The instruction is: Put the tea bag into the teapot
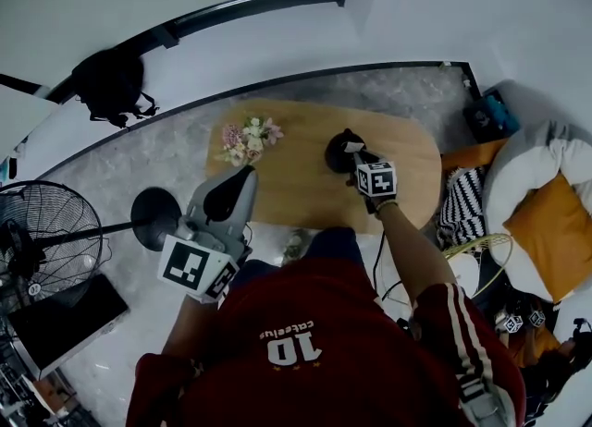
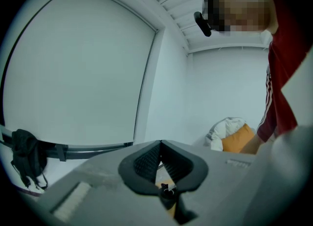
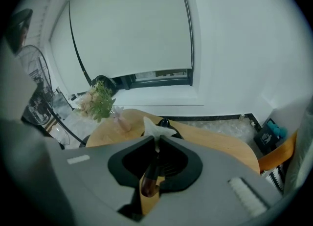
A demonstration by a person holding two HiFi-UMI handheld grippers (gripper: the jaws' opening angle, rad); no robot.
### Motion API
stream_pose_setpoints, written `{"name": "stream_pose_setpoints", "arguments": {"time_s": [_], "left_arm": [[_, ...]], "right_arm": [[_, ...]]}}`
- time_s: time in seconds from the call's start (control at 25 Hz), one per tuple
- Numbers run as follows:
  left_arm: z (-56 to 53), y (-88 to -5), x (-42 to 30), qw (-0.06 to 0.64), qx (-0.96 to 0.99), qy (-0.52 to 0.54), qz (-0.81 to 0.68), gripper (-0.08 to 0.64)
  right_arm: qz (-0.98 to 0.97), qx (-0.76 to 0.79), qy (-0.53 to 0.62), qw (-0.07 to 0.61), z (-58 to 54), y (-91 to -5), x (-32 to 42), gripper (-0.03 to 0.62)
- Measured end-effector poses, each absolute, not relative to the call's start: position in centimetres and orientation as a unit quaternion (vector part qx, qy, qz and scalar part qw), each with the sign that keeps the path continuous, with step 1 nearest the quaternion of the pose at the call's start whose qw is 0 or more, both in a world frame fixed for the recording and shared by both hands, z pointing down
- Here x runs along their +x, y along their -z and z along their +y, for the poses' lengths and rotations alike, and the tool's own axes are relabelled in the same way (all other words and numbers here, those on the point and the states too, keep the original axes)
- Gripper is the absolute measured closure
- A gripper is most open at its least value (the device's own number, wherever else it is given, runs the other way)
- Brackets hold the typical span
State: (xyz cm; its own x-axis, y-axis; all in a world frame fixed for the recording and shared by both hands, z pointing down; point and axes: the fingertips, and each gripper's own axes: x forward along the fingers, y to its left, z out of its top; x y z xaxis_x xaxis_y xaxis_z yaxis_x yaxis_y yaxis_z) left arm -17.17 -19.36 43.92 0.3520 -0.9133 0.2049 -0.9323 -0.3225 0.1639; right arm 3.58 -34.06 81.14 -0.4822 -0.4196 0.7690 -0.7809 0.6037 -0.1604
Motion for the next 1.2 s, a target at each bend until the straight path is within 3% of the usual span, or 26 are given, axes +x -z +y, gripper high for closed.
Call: {"name": "stream_pose_setpoints", "arguments": {"time_s": [0.32, 0.8, 1.2], "left_arm": [[-19.5, -44.1, -17.2, 0.123, 0.813, -0.040, -0.568, 0.558], [-19.3, -43.4, -16.9, 0.120, 0.818, -0.030, -0.562, 0.558], [-18.7, -41.8, -14.8, 0.104, 0.840, -0.008, -0.532, 0.557]], "right_arm": [[-0.823, 0.362, -0.248, 0.361, -34.1, -81.3, 3.3, 0.508], [-0.810, 0.398, -0.242, 0.357, -34.2, -79.8, 6.2, 0.506], [-0.825, 0.433, -0.210, 0.298, -33.5, -73.3, 8.1, 0.508]]}}
